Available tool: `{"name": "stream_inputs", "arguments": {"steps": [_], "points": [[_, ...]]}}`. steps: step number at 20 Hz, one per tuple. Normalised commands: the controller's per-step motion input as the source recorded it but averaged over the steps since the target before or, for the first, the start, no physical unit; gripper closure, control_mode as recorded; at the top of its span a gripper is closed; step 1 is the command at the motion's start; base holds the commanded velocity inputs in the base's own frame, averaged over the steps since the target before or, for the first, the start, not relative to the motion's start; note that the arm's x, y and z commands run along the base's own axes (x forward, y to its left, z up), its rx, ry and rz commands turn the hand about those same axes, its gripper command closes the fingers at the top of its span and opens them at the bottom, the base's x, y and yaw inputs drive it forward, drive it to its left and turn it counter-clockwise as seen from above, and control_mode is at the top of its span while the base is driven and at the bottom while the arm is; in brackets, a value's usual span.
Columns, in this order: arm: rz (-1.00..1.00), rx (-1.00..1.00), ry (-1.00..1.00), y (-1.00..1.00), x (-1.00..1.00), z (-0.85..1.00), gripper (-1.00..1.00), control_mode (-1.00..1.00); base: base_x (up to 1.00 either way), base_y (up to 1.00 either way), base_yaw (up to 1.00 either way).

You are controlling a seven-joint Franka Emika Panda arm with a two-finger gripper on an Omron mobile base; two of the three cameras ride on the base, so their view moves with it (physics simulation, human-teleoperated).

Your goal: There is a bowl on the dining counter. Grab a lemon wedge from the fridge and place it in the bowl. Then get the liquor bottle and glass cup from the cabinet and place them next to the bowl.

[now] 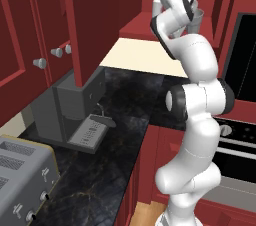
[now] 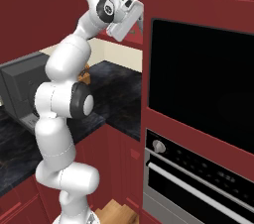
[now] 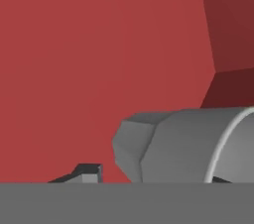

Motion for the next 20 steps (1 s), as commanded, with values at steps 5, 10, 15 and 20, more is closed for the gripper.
{"name": "stream_inputs", "arguments": {"steps": [5,10,15,20], "points": [[0.0,0.0,0.0,0.0,-0.1,0.0,1.0,-1.0,0.0,0.0,0.0],[0.0,0.0,-0.02,0.0,-0.21,0.0,1.0,-1.0,0.0,0.0,0.0],[0.0,0.0,-0.11,0.29,-0.77,0.15,1.0,-1.0,0.0,0.0,0.0],[0.0,0.0,-0.08,0.88,-1.0,0.32,1.0,-1.0,0.0,0.0,0.0]]}}
